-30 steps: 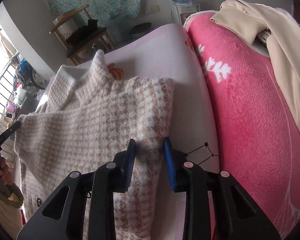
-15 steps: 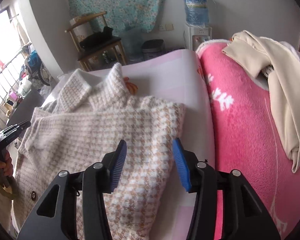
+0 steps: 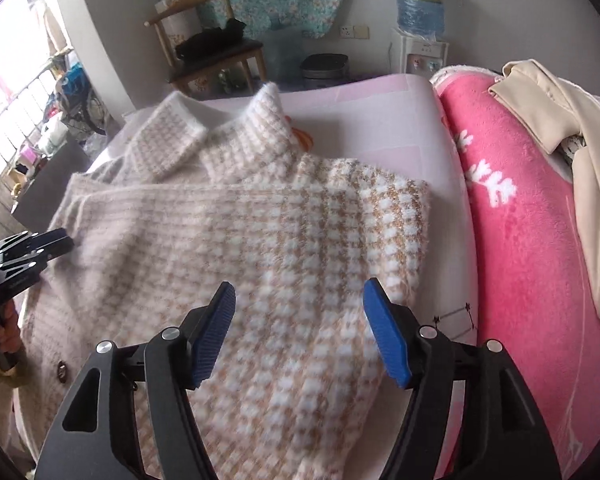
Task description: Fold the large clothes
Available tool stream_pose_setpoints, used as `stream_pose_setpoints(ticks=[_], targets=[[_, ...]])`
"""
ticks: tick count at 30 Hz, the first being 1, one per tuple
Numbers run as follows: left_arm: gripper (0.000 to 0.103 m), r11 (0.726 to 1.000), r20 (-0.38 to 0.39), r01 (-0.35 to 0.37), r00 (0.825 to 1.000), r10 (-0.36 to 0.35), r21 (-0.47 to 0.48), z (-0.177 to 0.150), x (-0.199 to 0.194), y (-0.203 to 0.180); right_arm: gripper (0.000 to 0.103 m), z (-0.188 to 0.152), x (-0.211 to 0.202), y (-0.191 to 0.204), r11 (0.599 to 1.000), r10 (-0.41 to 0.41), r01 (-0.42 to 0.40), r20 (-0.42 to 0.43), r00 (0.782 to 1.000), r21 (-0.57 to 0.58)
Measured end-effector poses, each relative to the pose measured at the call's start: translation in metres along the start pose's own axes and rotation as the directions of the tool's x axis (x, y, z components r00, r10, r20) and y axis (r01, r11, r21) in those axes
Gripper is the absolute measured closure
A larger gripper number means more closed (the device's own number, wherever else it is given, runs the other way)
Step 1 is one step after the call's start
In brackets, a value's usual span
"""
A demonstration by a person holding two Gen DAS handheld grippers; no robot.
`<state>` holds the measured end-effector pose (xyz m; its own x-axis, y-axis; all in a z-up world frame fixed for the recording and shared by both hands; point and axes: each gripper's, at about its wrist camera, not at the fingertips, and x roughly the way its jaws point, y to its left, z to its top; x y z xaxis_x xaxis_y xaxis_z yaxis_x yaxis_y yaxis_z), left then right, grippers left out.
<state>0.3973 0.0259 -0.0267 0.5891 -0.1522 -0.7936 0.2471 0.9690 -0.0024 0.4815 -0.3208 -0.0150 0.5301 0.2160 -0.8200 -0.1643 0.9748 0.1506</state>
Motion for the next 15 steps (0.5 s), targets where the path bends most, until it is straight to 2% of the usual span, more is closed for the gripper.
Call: stream_pose_setpoints(ticks=[5,9,10,12,13,15], targets=[[0.071,0.999,0.008,0.008,1.000,-0.008,0.045,-0.011,-0.021,-0.006,0.038,-0.041,-0.051,0.013,0.997,-0.030,0.032,0.027,0.999,-0.077],[0.068,0.999,-0.031,-0.028,0.999,0.029,0.044,-0.022,-0.004,-0.005,0.038,-0.072,-0.039,0.020,0.975,-0.151,0.142,-0.047,0.987,-0.171],[0.068,0.999,-0.025,-0.023,0.999,0.023,0.033,-0.023,-0.002,-0.004,0.038,-0.079,-0.031,0.021,0.960,-0.210,0.194,-0.062,0.976,-0.201],[0.068,1.000,-0.010,-0.016,1.000,0.016,0.015,-0.025,-0.003,-0.001,0.038,-0.088,-0.020,0.016,0.902,-0.368,0.344,-0.049,0.928,-0.261],[0.067,1.000,-0.007,-0.013,1.000,0.013,0.007,-0.026,-0.004,0.000,0.038,-0.092,-0.020,0.011,0.889,-0.394,0.370,-0.040,0.918,-0.270],[0.067,1.000,0.002,-0.006,1.000,0.006,-0.005,-0.027,-0.004,0.002,0.038,-0.095,-0.025,-0.005,0.926,-0.338,0.322,-0.048,0.940,-0.198]])
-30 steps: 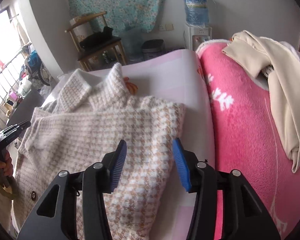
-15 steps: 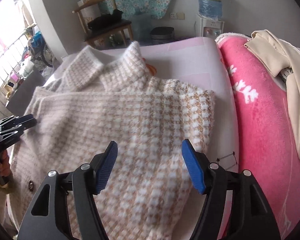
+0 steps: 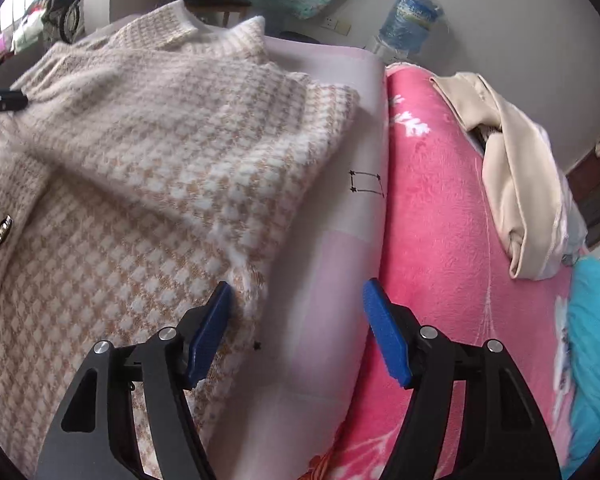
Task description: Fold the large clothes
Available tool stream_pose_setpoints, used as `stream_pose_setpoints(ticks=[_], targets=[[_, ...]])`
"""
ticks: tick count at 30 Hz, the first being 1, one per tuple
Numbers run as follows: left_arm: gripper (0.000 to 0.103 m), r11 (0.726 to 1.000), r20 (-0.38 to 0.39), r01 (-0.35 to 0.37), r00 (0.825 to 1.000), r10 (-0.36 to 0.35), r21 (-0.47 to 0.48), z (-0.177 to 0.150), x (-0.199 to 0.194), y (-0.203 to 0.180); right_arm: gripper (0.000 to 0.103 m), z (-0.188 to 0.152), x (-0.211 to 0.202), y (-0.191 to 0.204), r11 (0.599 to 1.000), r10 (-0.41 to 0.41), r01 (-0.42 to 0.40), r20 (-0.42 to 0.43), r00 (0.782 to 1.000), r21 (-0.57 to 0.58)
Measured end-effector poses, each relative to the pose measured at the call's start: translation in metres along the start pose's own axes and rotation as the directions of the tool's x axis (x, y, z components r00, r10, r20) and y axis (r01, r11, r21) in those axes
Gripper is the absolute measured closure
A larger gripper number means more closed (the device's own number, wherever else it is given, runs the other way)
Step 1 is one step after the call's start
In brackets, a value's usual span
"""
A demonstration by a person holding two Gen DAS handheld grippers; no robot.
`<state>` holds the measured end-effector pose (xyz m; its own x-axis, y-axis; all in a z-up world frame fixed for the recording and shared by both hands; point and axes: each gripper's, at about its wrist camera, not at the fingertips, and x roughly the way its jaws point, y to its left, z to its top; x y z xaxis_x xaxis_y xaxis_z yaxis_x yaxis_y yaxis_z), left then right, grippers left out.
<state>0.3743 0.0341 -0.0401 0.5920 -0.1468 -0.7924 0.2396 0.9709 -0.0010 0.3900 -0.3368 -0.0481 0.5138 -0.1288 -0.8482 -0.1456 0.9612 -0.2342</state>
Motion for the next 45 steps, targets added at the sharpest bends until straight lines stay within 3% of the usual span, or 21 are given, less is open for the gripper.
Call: stream_pose_setpoints(ticks=[4,9,11,15,19,23,25,27,28,30,33,37,45], targets=[[0.067,1.000,0.013,0.003,1.000,-0.003,-0.005,0.000,-0.003,0.001,0.038,-0.006,0.004,-0.021,0.988,0.092,-0.090,-0.013,0.996,0.123],[0.068,1.000,0.079,0.008,0.997,-0.007,-0.010,-0.011,-0.047,0.004,0.038,-0.010,-0.036,0.000,0.997,-0.007,0.004,0.042,0.999,0.081],[0.067,0.999,0.099,0.035,0.994,-0.036,0.008,-0.025,-0.074,0.001,0.038,-0.019,-0.061,0.008,0.995,0.036,-0.043,0.075,0.997,0.093],[0.067,0.995,0.101,0.070,0.992,-0.078,0.074,-0.068,-0.123,-0.015,0.038,-0.044,-0.108,0.039,0.985,0.145,-0.155,0.129,0.981,0.070],[0.067,0.990,0.039,0.111,0.993,-0.114,0.083,-0.120,-0.151,-0.030,0.046,-0.073,-0.131,0.080,0.949,0.302,-0.310,0.119,0.946,0.058],[0.067,0.991,-0.021,0.118,0.993,-0.117,0.066,-0.178,-0.157,-0.039,0.053,-0.108,-0.129,0.116,0.931,0.359,-0.362,0.060,0.932,0.054],[0.067,0.996,-0.060,0.070,0.996,-0.066,0.058,-0.205,-0.153,-0.040,0.054,-0.129,-0.117,0.124,0.934,0.351,-0.350,0.003,0.936,0.076],[0.066,0.999,-0.085,0.031,0.996,-0.028,0.033,-0.230,-0.153,-0.035,0.054,-0.150,-0.110,0.128,0.952,0.297,-0.292,-0.051,0.954,0.093],[0.064,1.000,-0.084,0.028,0.996,-0.027,0.009,-0.241,-0.157,-0.032,0.054,-0.158,-0.114,0.126,0.953,0.291,-0.287,-0.036,0.956,0.099],[0.056,0.999,-0.067,0.018,0.998,-0.021,-0.048,-0.257,-0.169,-0.022,0.054,-0.170,-0.127,0.120,0.943,0.307,-0.300,-0.025,0.952,0.146],[0.054,0.994,-0.062,-0.019,0.998,0.012,-0.109,-0.271,-0.184,-0.013,0.052,-0.186,-0.146,0.106,0.918,0.335,-0.330,0.015,0.942,0.220],[0.053,0.983,-0.080,-0.044,0.996,0.030,-0.179,-0.286,-0.193,-0.003,0.040,-0.205,-0.160,0.090,0.878,0.361,-0.356,0.048,0.932,0.318],[0.053,0.943,-0.102,0.023,0.993,-0.061,-0.333,-0.304,-0.181,0.018,0.036,-0.226,-0.146,0.073,0.813,0.420,-0.390,0.027,0.907,0.432]])
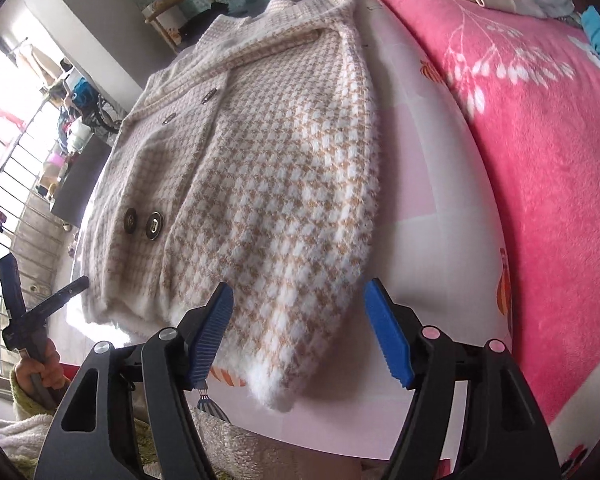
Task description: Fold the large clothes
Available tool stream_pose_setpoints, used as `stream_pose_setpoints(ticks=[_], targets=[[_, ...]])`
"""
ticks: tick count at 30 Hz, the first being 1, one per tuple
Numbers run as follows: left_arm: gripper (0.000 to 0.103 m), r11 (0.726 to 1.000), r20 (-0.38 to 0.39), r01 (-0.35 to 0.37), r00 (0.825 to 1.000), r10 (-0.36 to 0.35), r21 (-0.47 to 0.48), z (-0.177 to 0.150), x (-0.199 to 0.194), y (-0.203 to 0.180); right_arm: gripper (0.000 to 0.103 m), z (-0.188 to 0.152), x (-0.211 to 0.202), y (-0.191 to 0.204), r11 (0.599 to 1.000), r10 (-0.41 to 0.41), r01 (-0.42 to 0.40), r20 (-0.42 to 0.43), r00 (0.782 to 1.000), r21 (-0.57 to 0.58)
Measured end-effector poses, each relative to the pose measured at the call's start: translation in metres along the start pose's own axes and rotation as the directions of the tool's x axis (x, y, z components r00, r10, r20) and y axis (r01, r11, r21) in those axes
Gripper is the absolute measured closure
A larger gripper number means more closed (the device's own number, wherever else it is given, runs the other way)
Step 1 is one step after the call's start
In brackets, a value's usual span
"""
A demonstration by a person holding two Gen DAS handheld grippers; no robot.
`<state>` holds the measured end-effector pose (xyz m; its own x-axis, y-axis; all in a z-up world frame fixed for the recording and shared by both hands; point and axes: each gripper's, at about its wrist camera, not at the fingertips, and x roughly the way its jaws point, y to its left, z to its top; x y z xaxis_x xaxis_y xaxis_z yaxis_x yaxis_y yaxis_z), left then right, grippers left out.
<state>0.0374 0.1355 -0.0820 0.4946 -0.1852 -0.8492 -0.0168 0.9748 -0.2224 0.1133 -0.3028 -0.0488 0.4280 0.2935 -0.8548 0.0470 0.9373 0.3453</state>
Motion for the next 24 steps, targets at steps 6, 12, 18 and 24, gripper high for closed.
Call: stream_pose_setpoints(ticks=[6,12,18,24], targets=[[0.057,0.997,0.009,0.072,0.997,-0.072,-0.022,0.004,0.002,0.001,0.036,-0.010,0.007,-0.005,0.997,0.062,-0.061,-0.021,0.998,0.044],[0.065,0.984,-0.021,0.155,0.987,-0.158,-0.091,-0.002,0.001,0.007,0.036,-0.016,0.007,-0.009,0.991,0.103,-0.100,-0.029,0.994,0.084],[0.065,0.979,-0.031,0.165,0.985,-0.169,-0.121,-0.008,0.007,0.006,0.036,-0.011,0.015,-0.012,0.978,0.170,-0.169,0.000,0.985,0.126],[0.066,0.970,-0.033,0.210,0.976,-0.216,-0.125,-0.012,0.003,0.008,0.043,-0.012,0.016,-0.009,0.975,0.178,-0.175,-0.011,0.984,0.135]])
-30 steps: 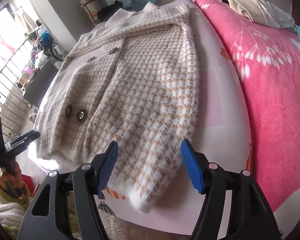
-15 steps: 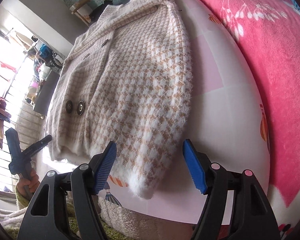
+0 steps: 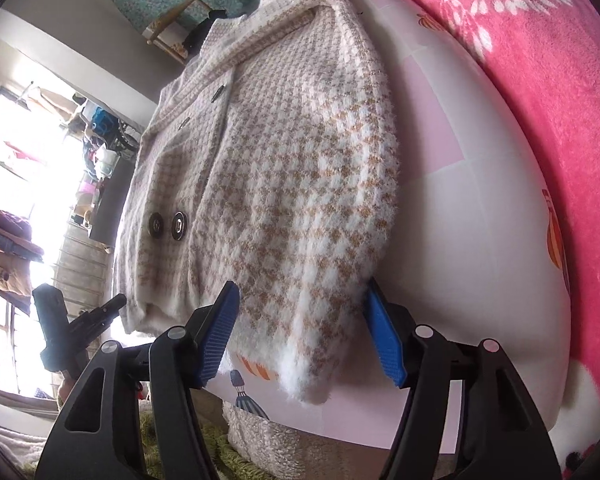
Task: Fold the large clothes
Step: 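Grasp the coat hem with both tools and lift it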
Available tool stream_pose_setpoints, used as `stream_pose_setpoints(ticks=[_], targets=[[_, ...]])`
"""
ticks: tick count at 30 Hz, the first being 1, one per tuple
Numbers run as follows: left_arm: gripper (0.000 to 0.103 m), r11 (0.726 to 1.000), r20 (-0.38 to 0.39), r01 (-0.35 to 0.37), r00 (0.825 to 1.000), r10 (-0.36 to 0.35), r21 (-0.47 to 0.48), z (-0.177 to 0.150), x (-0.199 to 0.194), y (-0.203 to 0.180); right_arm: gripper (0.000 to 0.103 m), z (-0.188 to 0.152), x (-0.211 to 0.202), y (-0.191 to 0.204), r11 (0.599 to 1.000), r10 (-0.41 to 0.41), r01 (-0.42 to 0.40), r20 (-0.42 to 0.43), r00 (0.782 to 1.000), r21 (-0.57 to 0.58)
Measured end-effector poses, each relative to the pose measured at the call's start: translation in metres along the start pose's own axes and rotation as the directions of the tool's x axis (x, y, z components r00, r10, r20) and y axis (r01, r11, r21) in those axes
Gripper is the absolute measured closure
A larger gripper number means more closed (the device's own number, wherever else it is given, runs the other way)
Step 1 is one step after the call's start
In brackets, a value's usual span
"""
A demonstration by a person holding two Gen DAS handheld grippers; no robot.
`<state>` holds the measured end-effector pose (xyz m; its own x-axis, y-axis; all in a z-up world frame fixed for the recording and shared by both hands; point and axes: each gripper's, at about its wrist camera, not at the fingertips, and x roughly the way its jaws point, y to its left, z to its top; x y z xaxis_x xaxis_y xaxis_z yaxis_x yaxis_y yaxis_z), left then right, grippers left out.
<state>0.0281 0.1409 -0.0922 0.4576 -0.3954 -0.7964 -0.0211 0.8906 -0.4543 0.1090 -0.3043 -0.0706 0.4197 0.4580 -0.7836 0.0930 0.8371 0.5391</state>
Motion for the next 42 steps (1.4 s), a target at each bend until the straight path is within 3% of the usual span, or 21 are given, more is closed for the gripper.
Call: stream_pose_setpoints(ticks=[5,10,13,17,21,24,27,34,40,42], targets=[[0.065,1.000,-0.014,-0.012,1.000,0.012,-0.005,-0.003,0.004,-0.001,0.048,-0.008,-0.002,-0.009,0.998,0.039,-0.040,0.010,0.999,0.048],[0.066,0.999,0.029,-0.029,0.999,0.030,-0.017,-0.007,0.007,-0.002,0.057,-0.008,0.009,-0.007,0.995,0.079,-0.082,0.037,0.996,0.063],[0.086,0.998,0.061,-0.064,0.996,0.062,0.015,-0.009,0.004,-0.007,0.071,-0.007,0.014,-0.006,0.994,0.087,-0.089,0.049,0.995,0.062],[0.094,0.985,0.104,-0.124,0.988,0.111,0.122,-0.011,-0.009,-0.025,0.092,-0.007,0.009,-0.007,0.995,0.076,-0.080,0.063,0.995,0.057],[0.096,0.976,0.184,-0.090,0.982,0.054,0.197,-0.005,-0.043,-0.039,0.095,0.002,-0.023,0.001,0.992,0.121,-0.123,0.143,0.982,0.005],[0.097,0.958,0.243,-0.133,0.967,0.069,0.256,0.001,-0.074,-0.048,0.096,0.013,-0.056,0.012,0.989,0.147,-0.141,0.223,0.964,-0.042],[0.097,0.950,0.258,-0.131,0.964,0.056,0.284,0.002,-0.096,-0.053,0.096,0.018,-0.077,0.018,0.987,0.157,-0.142,0.261,0.952,-0.078],[0.097,0.947,0.197,-0.055,0.980,-0.009,0.317,-0.023,-0.127,-0.052,0.096,-0.013,-0.111,0.008,0.987,0.156,-0.142,0.249,0.956,-0.076],[0.097,0.978,0.068,-0.030,0.998,0.016,0.206,-0.043,-0.102,-0.020,0.096,-0.038,-0.086,-0.012,0.992,0.122,-0.125,0.130,0.984,0.018],[0.097,0.986,0.056,0.004,0.998,-0.014,0.168,-0.035,-0.095,-0.013,0.096,-0.033,-0.077,-0.019,0.989,0.124,-0.133,0.120,0.985,0.064]])
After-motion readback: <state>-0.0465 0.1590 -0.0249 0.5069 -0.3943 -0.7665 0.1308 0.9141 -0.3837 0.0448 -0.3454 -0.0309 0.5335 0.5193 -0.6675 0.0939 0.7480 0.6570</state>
